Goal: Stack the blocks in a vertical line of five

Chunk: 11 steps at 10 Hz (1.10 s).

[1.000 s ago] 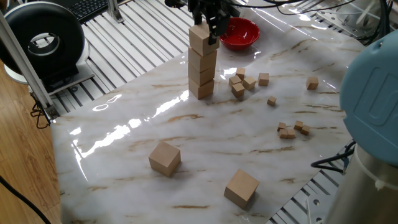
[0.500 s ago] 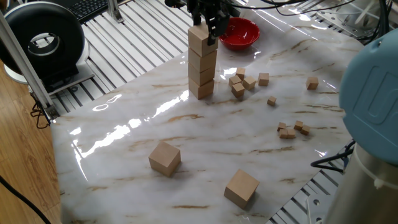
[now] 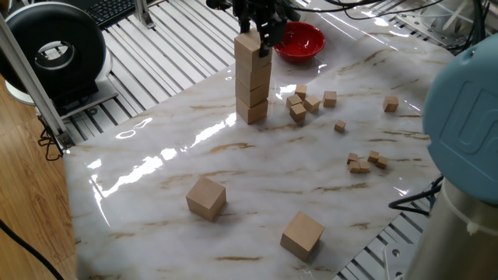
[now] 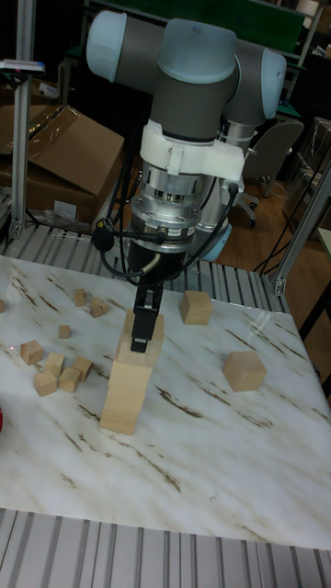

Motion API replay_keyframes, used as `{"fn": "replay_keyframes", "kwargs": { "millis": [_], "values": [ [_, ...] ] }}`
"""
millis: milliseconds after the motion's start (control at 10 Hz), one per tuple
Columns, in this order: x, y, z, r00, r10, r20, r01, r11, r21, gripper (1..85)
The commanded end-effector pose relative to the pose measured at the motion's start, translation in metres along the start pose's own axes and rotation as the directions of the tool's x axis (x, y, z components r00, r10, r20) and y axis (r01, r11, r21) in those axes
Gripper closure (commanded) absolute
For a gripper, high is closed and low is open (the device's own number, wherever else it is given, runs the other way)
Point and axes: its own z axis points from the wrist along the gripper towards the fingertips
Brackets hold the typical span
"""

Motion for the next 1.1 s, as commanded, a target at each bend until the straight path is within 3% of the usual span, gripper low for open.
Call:
{"fn": "replay_keyframes", "kwargs": {
  "millis": [0, 300, 600, 1000],
  "values": [
    [-0.003, 0.001, 0.000, 1.000, -0.014, 0.017, 0.014, 1.000, -0.005, 12.3],
    [-0.003, 0.004, 0.000, 1.000, -0.021, 0.016, 0.022, 1.000, -0.017, 0.7],
    [-0.001, 0.008, -0.005, 1.000, -0.002, -0.002, 0.002, 1.000, -0.023, 0.7],
    [0.008, 0.009, -0.018, 0.999, -0.009, -0.051, 0.009, 1.000, 0.012, 0.7]
  ]
}}
